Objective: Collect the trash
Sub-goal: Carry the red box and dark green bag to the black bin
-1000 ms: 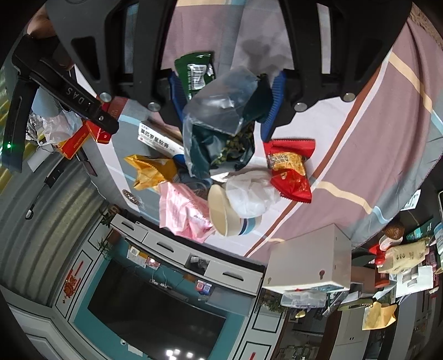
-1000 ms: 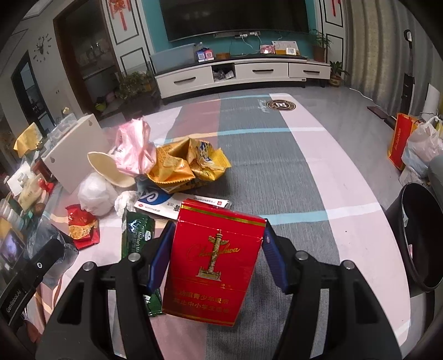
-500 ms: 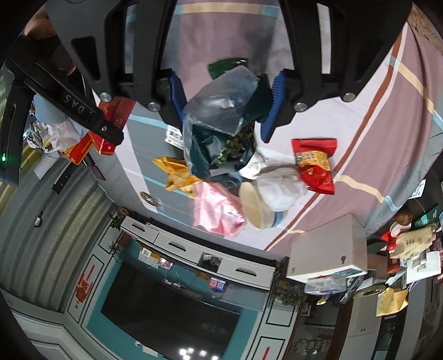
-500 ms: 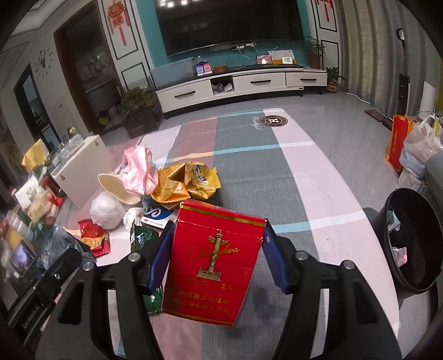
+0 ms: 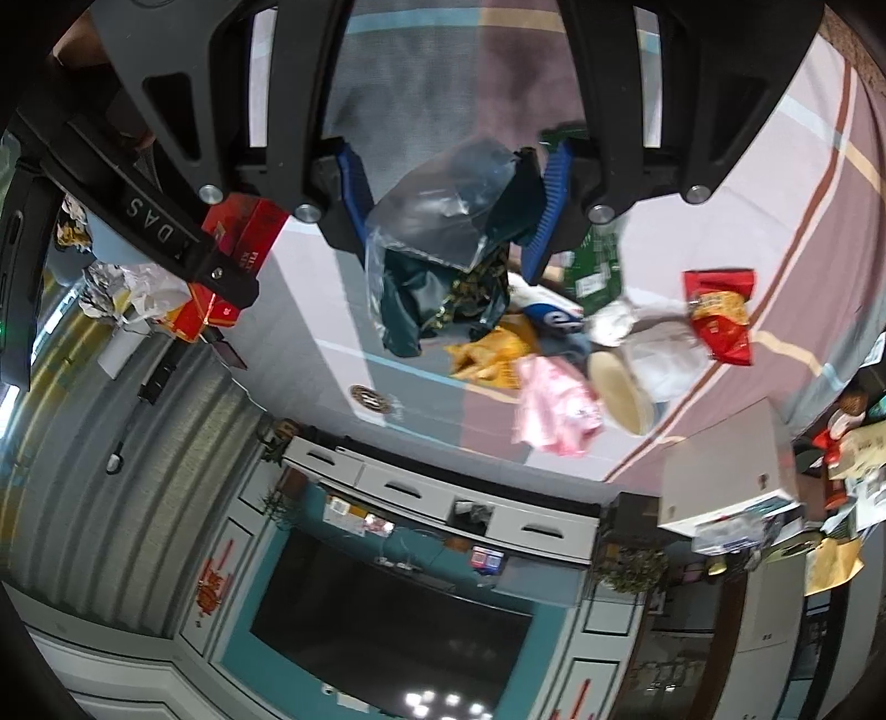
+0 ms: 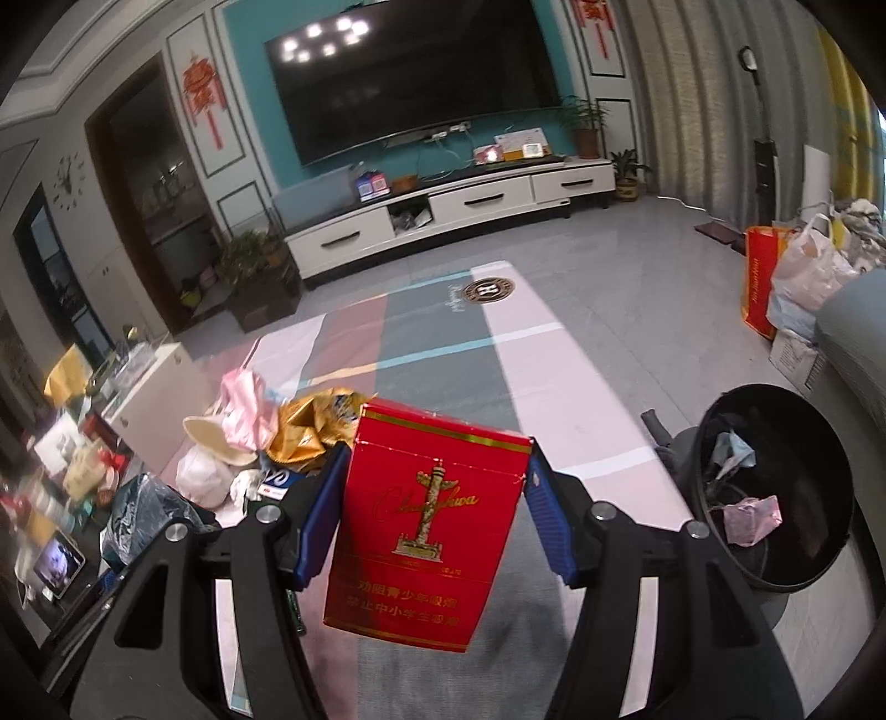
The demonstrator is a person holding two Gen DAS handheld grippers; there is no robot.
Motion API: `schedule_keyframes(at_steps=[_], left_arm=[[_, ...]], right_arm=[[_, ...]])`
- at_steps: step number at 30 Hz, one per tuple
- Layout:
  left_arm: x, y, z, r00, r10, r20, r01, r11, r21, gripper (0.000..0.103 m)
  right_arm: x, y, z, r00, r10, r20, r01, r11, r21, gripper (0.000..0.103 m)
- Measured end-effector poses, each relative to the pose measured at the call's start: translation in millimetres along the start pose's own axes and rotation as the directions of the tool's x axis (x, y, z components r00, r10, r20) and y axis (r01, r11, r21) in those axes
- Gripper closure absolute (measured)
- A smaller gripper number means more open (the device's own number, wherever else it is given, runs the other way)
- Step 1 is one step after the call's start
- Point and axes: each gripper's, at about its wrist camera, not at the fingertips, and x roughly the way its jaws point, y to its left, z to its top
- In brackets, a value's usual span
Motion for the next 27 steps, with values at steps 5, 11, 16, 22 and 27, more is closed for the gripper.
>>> schedule_keyframes(at_steps=[5,11,16,22,27], left_arm=[[4,-29,-1,0.999,-0.049,-0.014,0.050,0.998,0.025,0.052],[10,-63,-4,0.994,-0.105,-0.034,0.107,0.992,0.060,0.052],[18,-89,-10,0.990,-0.134,-0.052,0.139,0.986,0.098,0.052],[33,-121,-21,0.975,-0.194,-0.107,0.208,0.970,0.130,0.052],[46,-147,-29,0.962,-0.230,-0.144,0.251,0.956,0.151,0.052]], right_arm=[[-21,-26,1,0.999,-0.032,0.035,0.030,0.999,0.045,0.042],[-41,-58,3,0.993,-0.081,0.090,0.071,0.991,0.110,0.042],[-53,-88,3,0.985,-0.113,0.133,0.089,0.981,0.172,0.042],[-57,-130,0,0.975,-0.169,0.144,0.130,0.960,0.248,0.042],[-63,-162,-7,0.962,-0.227,0.152,0.165,0.927,0.338,0.042]])
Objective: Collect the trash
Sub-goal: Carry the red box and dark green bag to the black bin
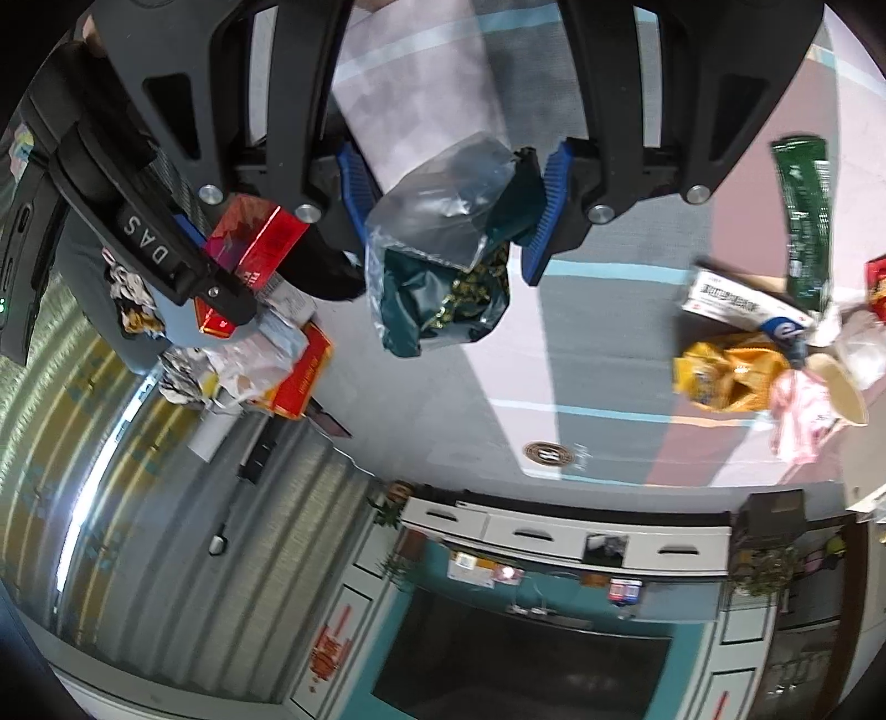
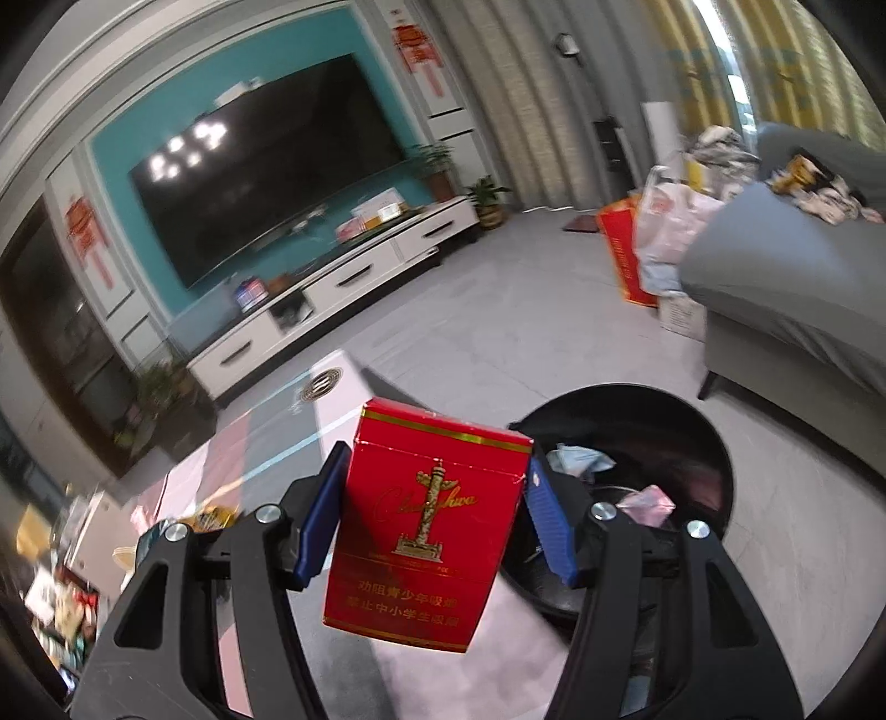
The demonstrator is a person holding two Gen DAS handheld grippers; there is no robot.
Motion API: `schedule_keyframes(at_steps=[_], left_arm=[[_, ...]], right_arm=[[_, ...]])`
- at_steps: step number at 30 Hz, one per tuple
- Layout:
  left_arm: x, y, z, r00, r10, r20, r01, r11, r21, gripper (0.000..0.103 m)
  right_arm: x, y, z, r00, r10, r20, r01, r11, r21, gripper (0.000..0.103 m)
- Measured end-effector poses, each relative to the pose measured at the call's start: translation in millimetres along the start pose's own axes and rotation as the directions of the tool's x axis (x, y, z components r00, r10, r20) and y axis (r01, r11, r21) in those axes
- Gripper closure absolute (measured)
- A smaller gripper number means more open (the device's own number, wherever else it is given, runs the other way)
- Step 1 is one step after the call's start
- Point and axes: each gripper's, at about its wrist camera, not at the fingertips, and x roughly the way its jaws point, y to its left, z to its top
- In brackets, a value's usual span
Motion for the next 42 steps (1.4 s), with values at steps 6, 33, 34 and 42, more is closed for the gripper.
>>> schedule_keyframes(at_steps=[6,33,34,42], left_arm=[[28,-22,-1,0.996,-0.066,-0.057,0.067,0.998,0.020,0.052],[135,-78,-18,0.927,-0.239,-0.290,0.258,0.966,0.030,0.052],[138,-80,-19,0.926,-0.237,-0.295,0.257,0.966,0.031,0.052],[157,-88,-27,0.903,-0.254,-0.346,0.277,0.961,0.019,0.052]], right_arm=[[4,-32,3,0.998,-0.060,0.013,0.059,0.996,0.066,0.042],[38,-112,-9,0.967,-0.242,-0.083,0.256,0.926,0.279,0.042],[39,-114,-10,0.965,-0.245,-0.089,0.261,0.922,0.285,0.042],[44,-128,-14,0.955,-0.274,-0.111,0.296,0.898,0.326,0.042]])
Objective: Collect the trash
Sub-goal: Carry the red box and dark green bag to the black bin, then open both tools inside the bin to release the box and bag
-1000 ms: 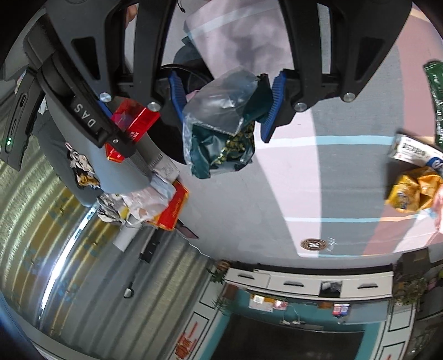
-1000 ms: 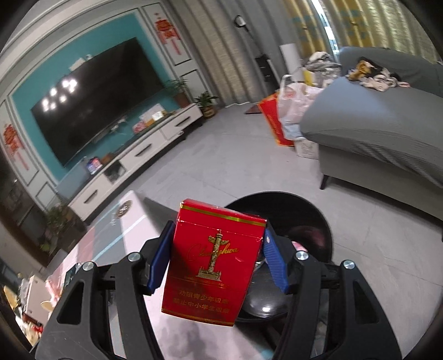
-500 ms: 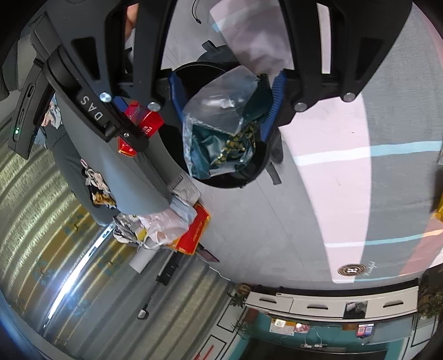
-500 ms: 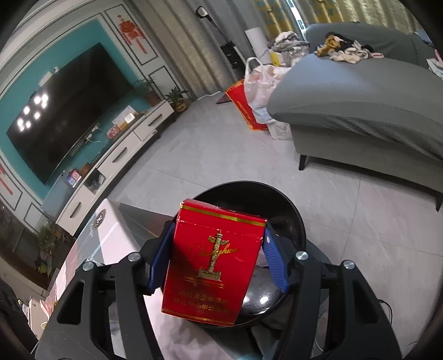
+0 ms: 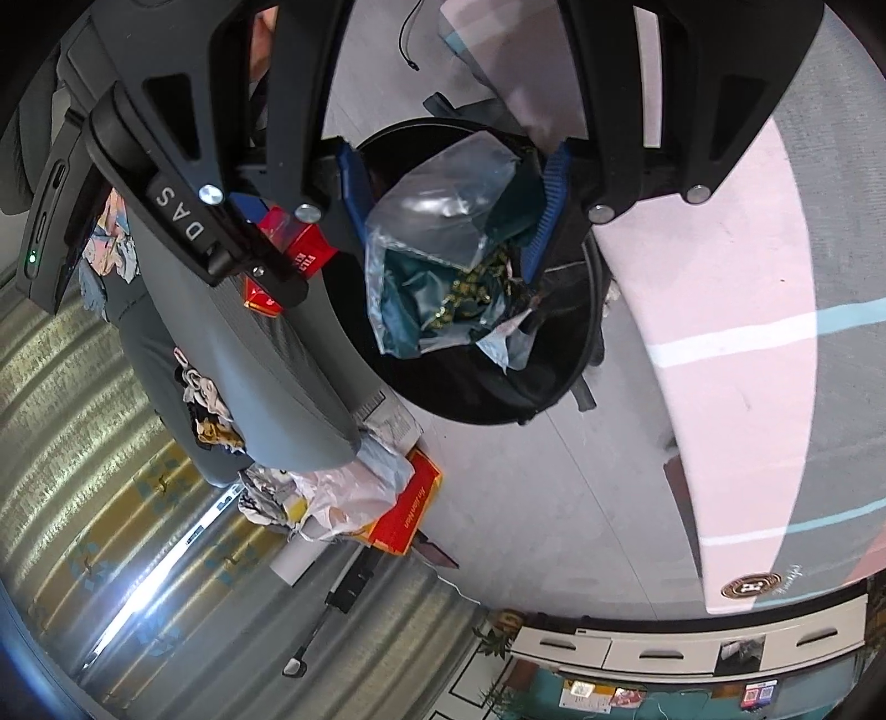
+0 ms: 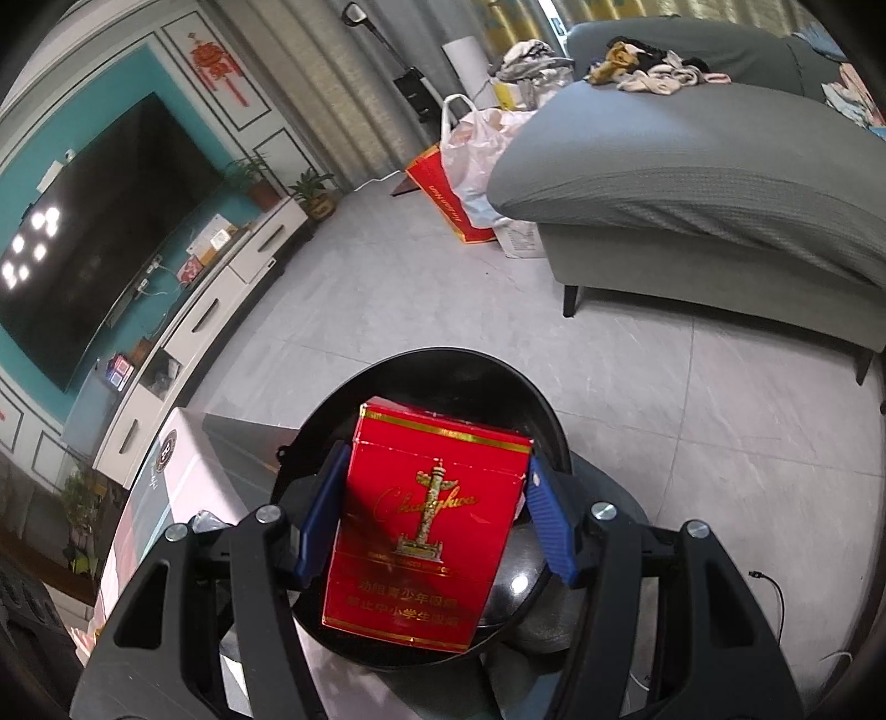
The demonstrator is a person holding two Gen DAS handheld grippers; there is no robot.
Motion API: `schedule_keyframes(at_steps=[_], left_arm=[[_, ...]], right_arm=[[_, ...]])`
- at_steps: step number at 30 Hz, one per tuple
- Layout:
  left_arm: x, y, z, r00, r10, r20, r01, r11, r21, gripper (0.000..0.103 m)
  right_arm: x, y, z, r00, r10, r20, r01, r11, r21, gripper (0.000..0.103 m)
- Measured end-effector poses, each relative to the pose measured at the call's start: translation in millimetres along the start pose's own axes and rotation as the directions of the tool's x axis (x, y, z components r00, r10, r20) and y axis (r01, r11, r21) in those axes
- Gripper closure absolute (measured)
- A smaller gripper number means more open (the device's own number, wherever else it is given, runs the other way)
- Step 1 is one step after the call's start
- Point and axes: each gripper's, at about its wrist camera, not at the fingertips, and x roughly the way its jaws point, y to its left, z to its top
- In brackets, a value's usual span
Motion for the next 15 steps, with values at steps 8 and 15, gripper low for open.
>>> schedule_keyframes(at_steps=[8,15], left_arm=[[23,0,-1,0.997,-0.049,-0.064,0.047,0.999,-0.025,0.052],[41,0,-7,0.993,-0.048,-0.104,0.045,0.998,-0.037,0.052]], right_arm=[[6,-10,0,1.000,-0.017,-0.018,0.017,0.999,0.033,0.042],[13,-13,0,0.998,-0.046,-0.038,0.047,0.998,0.047,0.042]])
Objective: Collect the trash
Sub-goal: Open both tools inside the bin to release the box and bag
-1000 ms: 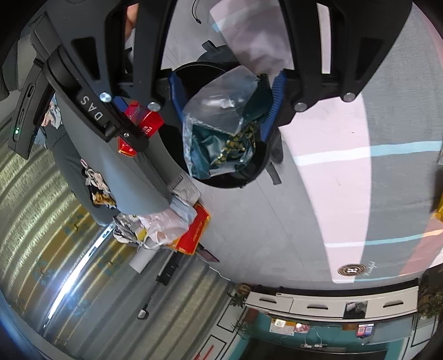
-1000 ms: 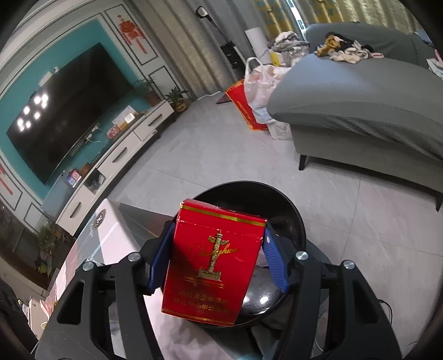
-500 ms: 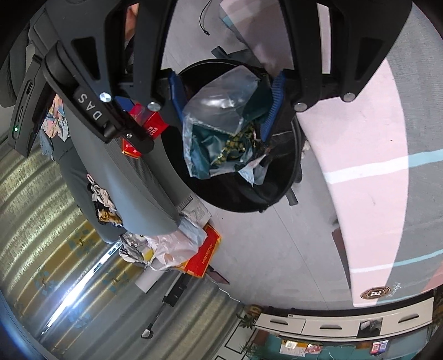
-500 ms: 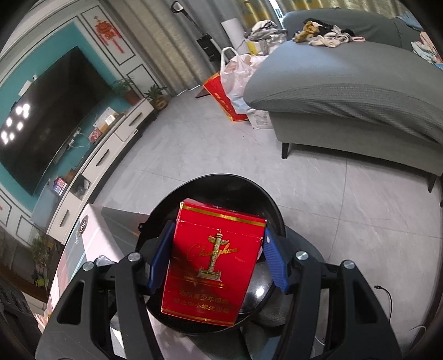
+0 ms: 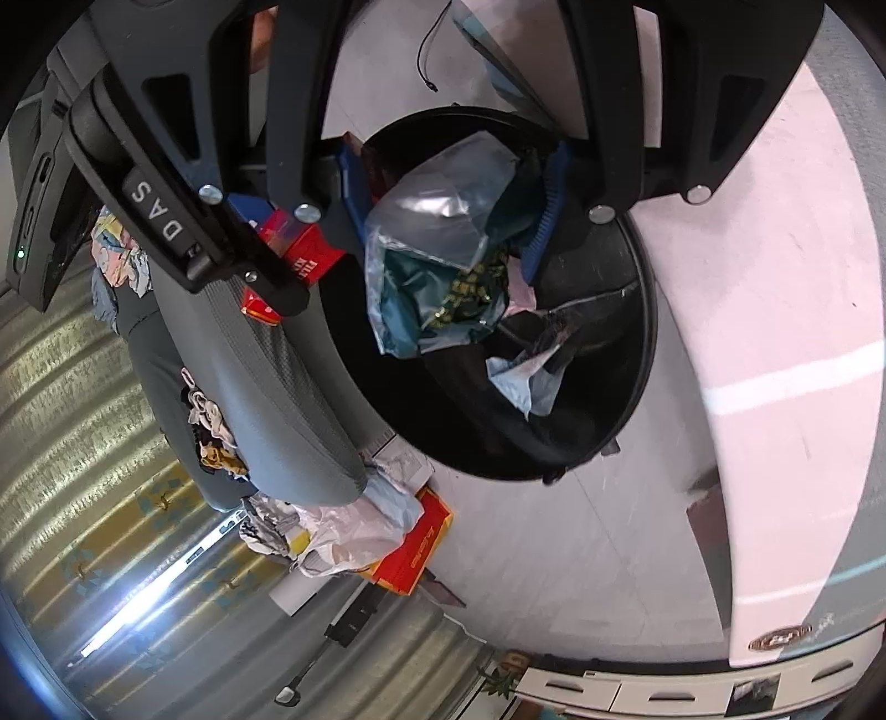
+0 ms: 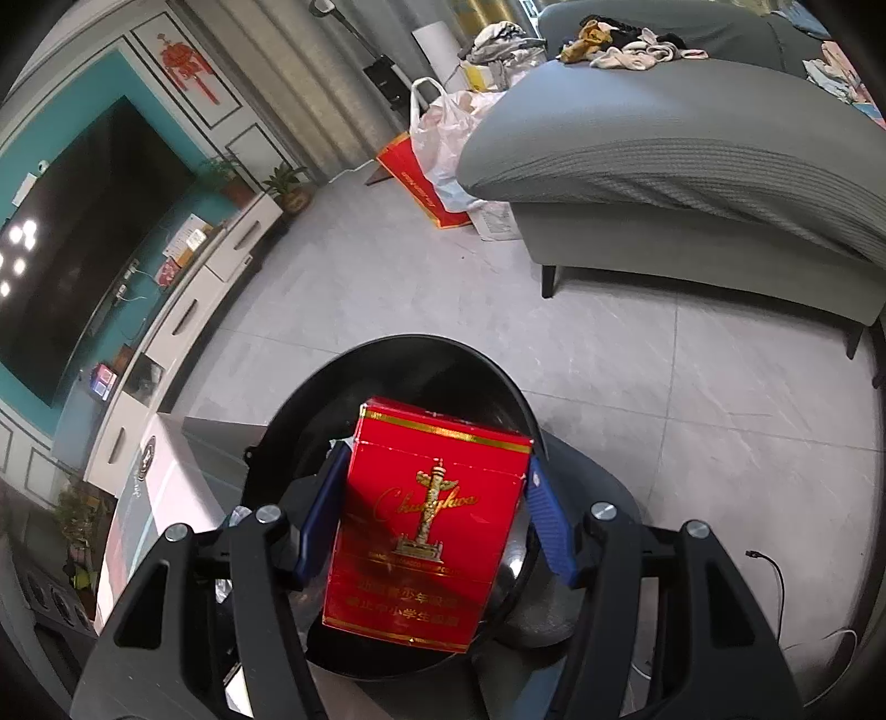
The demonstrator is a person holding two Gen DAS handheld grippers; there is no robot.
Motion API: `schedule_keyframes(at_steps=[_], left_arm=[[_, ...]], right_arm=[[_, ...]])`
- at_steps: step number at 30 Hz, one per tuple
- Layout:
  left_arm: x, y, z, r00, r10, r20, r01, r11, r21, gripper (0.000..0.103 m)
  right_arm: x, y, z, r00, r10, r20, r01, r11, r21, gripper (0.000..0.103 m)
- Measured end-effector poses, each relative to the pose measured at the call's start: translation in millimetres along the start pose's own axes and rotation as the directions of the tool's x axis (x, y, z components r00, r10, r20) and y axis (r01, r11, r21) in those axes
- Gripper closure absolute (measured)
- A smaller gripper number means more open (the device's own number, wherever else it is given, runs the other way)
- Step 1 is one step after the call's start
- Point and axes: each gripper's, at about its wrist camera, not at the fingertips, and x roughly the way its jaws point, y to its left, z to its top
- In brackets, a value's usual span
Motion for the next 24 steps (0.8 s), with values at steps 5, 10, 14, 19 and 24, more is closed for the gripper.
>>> schedule_keyframes(at_steps=[5,10,14,19,24], left_arm=[[8,3,0,1.000,0.006,-0.013,-0.006,1.000,-0.016,0.052],[13,6,1,1.000,0.006,-0.024,-0.006,0.999,-0.031,0.052],[14,4,0,0.999,0.020,-0.031,-0.021,1.000,-0.016,0.052],[15,3,4,0.999,0.020,-0.033,-0.021,0.999,-0.025,0.051],[16,6,1,0.999,0.024,-0.034,-0.025,0.999,-0.031,0.051]], right_arm=[[4,-1,0,1.000,-0.014,-0.014,0.014,1.000,0.007,0.042],[8,2,0,0.999,-0.025,-0.030,0.026,1.000,0.002,0.042],[9,3,-1,0.999,-0.032,-0.037,0.032,0.999,-0.002,0.042],[10,4,-1,0.999,-0.034,-0.040,0.034,0.999,-0.017,0.042],[10,3,-1,0.998,-0.032,-0.045,0.032,0.999,-0.013,0.042]])
